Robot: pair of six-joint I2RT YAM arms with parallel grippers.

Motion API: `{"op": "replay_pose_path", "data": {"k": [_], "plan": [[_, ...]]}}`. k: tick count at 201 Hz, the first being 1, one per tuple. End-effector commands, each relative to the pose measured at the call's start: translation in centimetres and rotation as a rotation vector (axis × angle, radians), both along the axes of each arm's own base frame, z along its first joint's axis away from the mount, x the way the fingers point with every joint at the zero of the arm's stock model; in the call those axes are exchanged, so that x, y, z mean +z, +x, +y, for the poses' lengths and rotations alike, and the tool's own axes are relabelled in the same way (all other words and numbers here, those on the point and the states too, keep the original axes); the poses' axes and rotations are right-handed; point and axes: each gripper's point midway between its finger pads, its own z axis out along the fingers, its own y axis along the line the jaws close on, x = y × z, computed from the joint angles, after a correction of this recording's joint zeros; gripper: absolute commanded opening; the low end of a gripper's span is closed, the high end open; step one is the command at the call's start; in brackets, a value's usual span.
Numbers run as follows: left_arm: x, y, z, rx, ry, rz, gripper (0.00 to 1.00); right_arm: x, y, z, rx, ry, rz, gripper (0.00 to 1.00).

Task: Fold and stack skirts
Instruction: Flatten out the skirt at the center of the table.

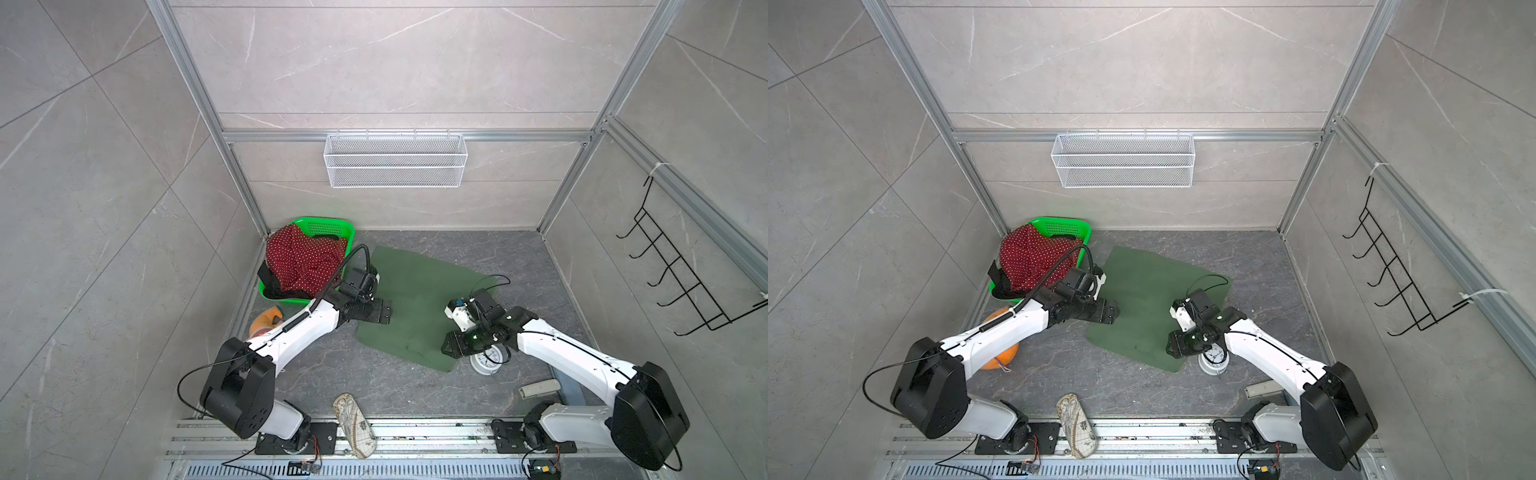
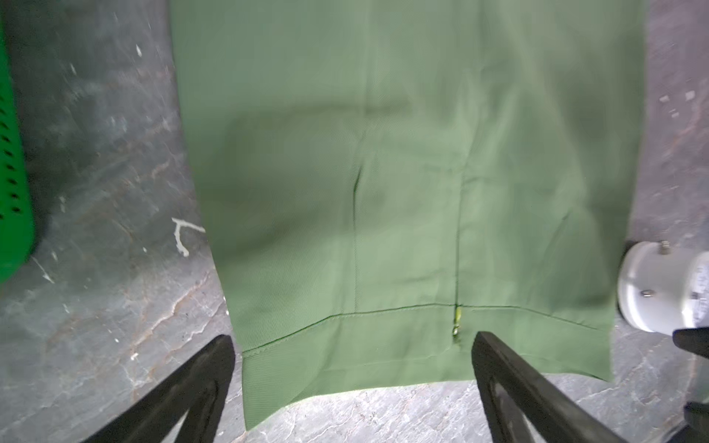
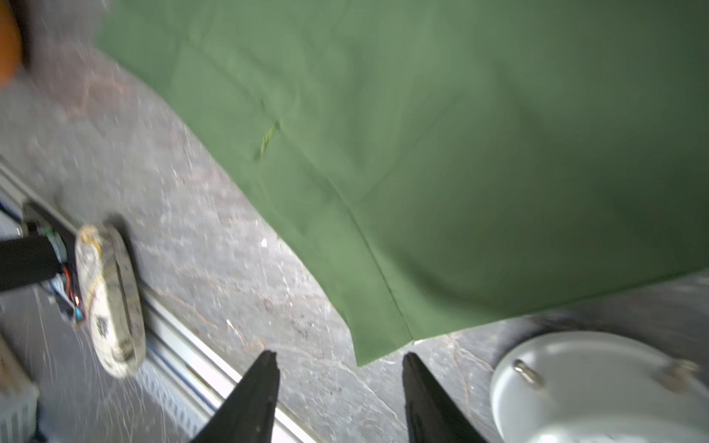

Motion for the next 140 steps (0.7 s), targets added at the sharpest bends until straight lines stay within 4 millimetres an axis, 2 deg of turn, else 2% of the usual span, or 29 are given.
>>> {"op": "replay_pose_path", "data": {"k": [1, 22, 59, 87, 121, 140], "plan": [[3.0, 1.4, -0.1, -0.006, -0.01, -0.117, 1.0, 2.3, 3.4, -1.5, -0.134, -0.056, -0.12, 0.58], [3.3, 3.3, 0.0, 0.023, 0.014, -0.155, 1.0, 2.9, 6.3, -3.7, -0.263, -0.088, -0.163, 0.58], [1.6, 7.2, 0.0, 0.082, 0.035, -0.105, 0.93, 2.8, 10.4, -7.3, -0.419, -0.137, -0.186, 0.57], [-0.5, 9.6, 0.4, 0.124, 0.074, -0.056, 0.86, 1.3, 12.8, -9.7, -0.512, -0.167, -0.16, 0.62], [-2.8, 11.5, 1.4, 0.169, 0.134, -0.014, 0.85, -1.3, 15.3, -12.8, -0.621, -0.17, -0.106, 0.64], [-3.0, 12.9, 1.6, 0.179, 0.135, -0.014, 0.84, -2.6, 16.2, -14.0, -0.657, -0.173, -0.078, 0.64]]}}
